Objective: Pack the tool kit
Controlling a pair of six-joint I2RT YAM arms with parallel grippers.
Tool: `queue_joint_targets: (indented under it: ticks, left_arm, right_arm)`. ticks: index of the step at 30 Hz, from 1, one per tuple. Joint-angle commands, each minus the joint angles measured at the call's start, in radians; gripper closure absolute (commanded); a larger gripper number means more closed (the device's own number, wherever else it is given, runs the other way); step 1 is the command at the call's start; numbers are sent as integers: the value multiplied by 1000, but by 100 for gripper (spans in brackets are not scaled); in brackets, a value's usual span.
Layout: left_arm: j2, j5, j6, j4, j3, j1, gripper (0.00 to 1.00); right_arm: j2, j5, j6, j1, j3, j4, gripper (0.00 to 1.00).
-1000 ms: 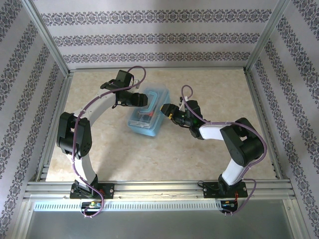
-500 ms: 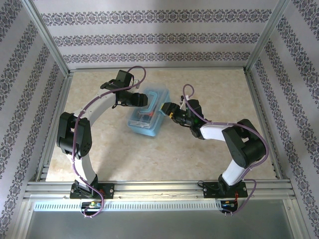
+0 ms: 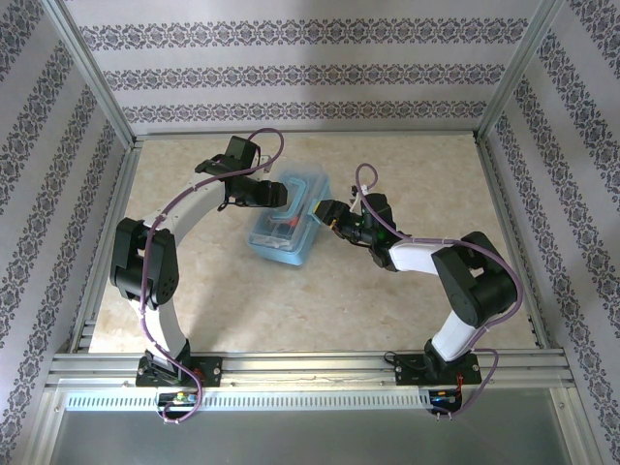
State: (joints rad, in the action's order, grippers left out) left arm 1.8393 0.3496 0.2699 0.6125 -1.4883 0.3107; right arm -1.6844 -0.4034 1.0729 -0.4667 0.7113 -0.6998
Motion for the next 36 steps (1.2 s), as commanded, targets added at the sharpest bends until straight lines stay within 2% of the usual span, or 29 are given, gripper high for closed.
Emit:
queue_joint_targets:
  ticks: [1,17,36]
  left_arm:
    - [120,-2,16,109,68,19,59]
    - [120,-1,15,107,66,19,59]
    - [124,1,18,108,68,20,59]
  right_arm:
    - [-32,15,-19,5,9,-13,46]
    - [-116,21,-17,7,7,-29,46]
    - [-109,-5,-19,33,-10,-26,40]
